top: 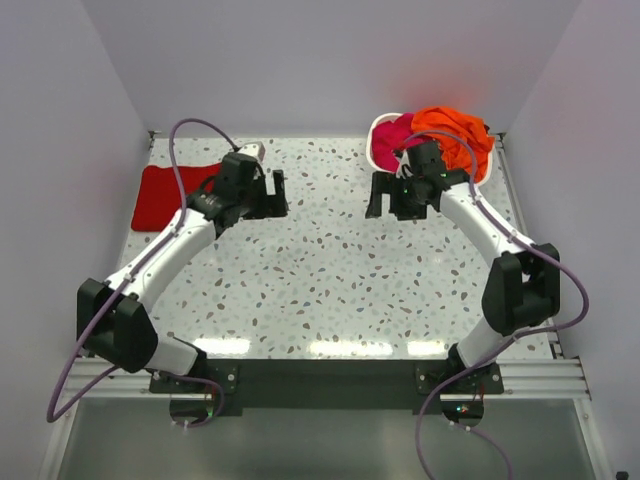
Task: Fold and stack the t-shirts
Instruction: Neatly place the folded tshirt to the corner
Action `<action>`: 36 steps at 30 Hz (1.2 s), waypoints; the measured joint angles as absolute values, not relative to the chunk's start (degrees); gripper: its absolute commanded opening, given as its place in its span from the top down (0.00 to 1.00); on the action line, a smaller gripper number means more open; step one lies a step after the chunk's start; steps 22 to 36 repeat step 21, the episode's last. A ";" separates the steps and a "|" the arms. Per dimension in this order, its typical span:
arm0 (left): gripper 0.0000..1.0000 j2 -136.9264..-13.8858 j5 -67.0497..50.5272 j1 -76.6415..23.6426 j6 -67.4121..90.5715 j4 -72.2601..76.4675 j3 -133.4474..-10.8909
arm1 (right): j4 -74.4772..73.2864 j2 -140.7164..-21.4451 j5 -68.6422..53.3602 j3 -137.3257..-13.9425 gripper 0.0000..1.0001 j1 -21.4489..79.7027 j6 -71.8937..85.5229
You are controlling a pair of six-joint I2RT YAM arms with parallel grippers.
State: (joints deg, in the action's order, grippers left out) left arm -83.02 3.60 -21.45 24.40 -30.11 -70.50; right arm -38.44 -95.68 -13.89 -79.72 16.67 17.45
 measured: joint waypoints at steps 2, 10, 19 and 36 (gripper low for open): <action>0.00 -81.65 4.95 -24.16 26.26 -30.00 -69.82 | -38.06 -93.97 -12.71 -77.84 0.01 16.27 17.32; 0.00 -79.50 9.87 -25.93 29.61 -30.35 -69.45 | -35.44 -89.14 -10.39 -73.10 0.01 16.23 17.28; 0.00 -77.97 11.29 -25.96 29.87 -30.52 -69.45 | -33.93 -86.48 -8.29 -71.48 0.01 16.23 17.28; 0.00 -77.97 11.55 -25.96 29.85 -30.55 -69.45 | -33.82 -86.26 -7.77 -71.48 0.01 16.23 17.28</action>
